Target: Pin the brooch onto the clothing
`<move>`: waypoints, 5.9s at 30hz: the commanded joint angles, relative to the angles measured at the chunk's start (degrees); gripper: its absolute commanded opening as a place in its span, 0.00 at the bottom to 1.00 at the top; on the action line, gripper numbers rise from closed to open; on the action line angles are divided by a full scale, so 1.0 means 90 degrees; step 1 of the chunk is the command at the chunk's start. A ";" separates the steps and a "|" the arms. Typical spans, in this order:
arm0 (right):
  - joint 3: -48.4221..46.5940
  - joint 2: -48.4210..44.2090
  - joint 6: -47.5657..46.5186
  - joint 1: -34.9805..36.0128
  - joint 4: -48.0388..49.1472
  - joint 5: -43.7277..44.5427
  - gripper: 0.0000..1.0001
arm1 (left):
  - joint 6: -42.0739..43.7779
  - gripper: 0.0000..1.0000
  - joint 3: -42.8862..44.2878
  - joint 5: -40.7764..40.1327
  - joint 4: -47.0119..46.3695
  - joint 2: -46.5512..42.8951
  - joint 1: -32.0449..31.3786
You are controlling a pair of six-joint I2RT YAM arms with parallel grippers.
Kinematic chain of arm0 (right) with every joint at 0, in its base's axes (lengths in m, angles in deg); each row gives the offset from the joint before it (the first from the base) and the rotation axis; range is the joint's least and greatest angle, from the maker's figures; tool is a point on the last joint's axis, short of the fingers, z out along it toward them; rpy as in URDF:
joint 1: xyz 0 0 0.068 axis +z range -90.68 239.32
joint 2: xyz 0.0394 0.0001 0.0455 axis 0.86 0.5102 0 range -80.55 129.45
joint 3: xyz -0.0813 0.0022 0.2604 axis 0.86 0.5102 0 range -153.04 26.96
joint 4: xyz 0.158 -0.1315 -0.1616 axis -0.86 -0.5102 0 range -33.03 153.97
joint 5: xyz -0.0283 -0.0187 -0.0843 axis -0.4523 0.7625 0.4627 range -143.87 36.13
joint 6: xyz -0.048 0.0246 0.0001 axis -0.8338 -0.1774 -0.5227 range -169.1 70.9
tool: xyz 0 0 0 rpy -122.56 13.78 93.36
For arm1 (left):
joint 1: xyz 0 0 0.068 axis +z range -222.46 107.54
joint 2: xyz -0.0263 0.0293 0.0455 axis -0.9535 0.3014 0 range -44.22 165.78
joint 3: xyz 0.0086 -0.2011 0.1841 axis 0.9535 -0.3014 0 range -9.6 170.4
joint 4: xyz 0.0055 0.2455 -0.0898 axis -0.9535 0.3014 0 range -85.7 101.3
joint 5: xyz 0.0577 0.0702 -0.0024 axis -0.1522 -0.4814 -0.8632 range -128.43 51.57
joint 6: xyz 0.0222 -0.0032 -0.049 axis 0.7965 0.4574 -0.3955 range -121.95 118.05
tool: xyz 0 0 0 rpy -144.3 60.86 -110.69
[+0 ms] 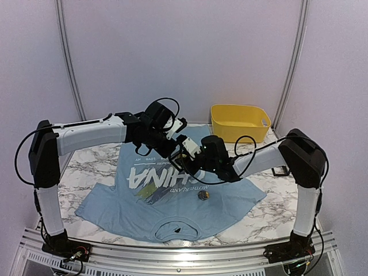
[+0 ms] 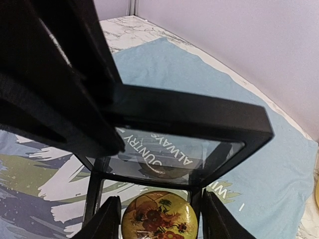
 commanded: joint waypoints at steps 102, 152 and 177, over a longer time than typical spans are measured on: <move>-0.0518 -0.3228 -0.0372 0.0420 -0.3577 -0.4787 0.30 | 0.7968 0.43 -0.4898 0.0004 -0.5120 -0.4171 -0.2023; 0.0494 -0.4705 0.0898 0.0624 -0.2308 -0.3830 0.59 | -0.2607 0.00 -0.5172 0.3011 -0.5856 -0.4755 -0.0970; 0.0187 -0.4129 0.1658 0.1314 -0.1795 -0.4006 0.00 | -0.2331 0.00 -0.5721 0.2938 -0.6544 -0.5195 -0.1364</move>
